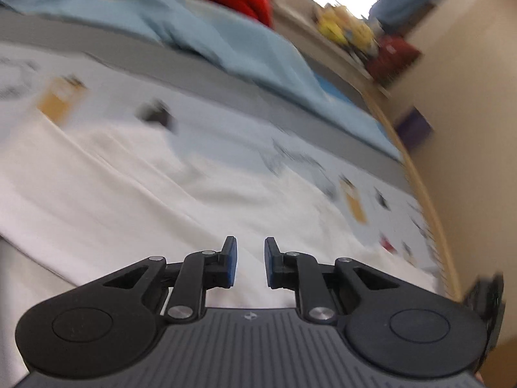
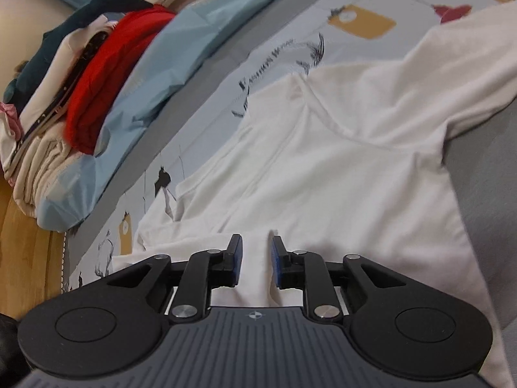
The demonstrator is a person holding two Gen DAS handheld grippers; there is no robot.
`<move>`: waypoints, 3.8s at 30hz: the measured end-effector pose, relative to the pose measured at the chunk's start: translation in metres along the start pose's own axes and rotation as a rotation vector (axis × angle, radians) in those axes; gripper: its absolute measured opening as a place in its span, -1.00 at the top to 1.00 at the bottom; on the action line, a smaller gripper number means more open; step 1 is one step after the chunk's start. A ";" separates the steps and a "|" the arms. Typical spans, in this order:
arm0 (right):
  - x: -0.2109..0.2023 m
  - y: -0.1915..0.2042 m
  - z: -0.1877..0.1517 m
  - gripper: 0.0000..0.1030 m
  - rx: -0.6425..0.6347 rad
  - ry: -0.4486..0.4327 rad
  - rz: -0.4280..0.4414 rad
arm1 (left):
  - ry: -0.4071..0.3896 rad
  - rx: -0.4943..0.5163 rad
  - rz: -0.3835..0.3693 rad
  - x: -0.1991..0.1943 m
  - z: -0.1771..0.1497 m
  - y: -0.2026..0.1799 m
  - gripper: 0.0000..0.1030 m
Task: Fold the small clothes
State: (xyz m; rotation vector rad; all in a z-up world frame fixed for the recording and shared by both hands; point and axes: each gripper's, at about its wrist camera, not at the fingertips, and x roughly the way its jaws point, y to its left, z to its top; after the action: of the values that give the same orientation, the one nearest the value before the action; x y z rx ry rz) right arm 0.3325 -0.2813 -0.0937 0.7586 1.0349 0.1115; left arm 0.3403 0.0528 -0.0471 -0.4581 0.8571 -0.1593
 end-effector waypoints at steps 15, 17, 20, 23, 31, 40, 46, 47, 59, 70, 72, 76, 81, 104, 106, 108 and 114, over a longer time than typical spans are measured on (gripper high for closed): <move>0.042 0.061 -0.028 0.94 -0.305 0.044 -0.086 | -0.203 -0.253 0.312 -0.066 0.059 0.125 0.65; 0.021 0.081 -0.023 0.94 -0.431 -0.061 -0.062 | -0.214 -0.260 0.345 -0.070 0.062 0.131 0.65; -0.025 0.096 -0.001 0.94 -0.535 -0.255 0.039 | -0.210 -0.245 0.372 -0.072 0.064 0.134 0.65; -0.038 0.069 0.035 0.94 -0.525 -0.358 -0.142 | -0.200 -0.221 0.378 -0.069 0.063 0.133 0.65; -0.024 -0.003 0.083 0.94 -0.379 -0.299 -0.358 | -0.107 -0.209 0.346 -0.038 0.054 0.126 0.65; -0.015 -0.028 0.094 0.87 -0.257 -0.246 -0.433 | 0.092 -0.068 0.288 0.005 0.033 0.102 0.65; -0.030 -0.027 0.098 0.82 -0.217 -0.334 -0.428 | 0.155 -0.089 0.340 0.016 0.024 0.108 0.49; -0.031 -0.026 0.097 0.82 -0.219 -0.334 -0.419 | 0.160 -0.087 0.336 0.016 0.023 0.108 0.42; -0.019 -0.007 0.089 0.82 -0.254 -0.284 -0.346 | 0.215 0.121 0.450 0.024 0.013 0.099 0.92; -0.009 0.000 0.083 0.82 -0.258 -0.231 -0.306 | 0.096 -0.060 0.360 0.008 0.034 0.128 0.75; -0.008 0.000 0.083 0.82 -0.253 -0.226 -0.306 | 0.055 -0.110 0.313 0.011 0.043 0.135 0.48; -0.008 -0.001 0.082 0.82 -0.255 -0.219 -0.305 | 0.009 -0.148 0.270 0.026 0.058 0.140 0.25; -0.006 -0.001 0.084 0.82 -0.256 -0.214 -0.300 | 0.007 -0.130 0.273 0.047 0.065 0.137 0.19; -0.007 -0.003 0.085 0.82 -0.223 -0.209 -0.287 | 0.214 0.010 0.363 0.031 0.036 0.138 0.82; -0.010 -0.004 0.085 0.82 -0.217 -0.213 -0.284 | 0.231 0.015 0.402 0.031 0.029 0.142 0.96; -0.015 -0.005 0.084 0.82 -0.209 -0.216 -0.278 | 0.219 0.017 0.400 0.019 0.031 0.133 0.94; -0.034 -0.009 0.085 0.81 -0.208 -0.227 -0.264 | 0.290 0.110 0.428 0.026 0.005 0.121 0.95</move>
State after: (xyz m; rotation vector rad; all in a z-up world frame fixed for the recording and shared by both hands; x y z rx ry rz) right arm 0.3811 -0.3460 -0.0502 0.4299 0.8818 -0.0914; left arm 0.3551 0.1542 -0.1168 -0.1413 1.2054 0.1252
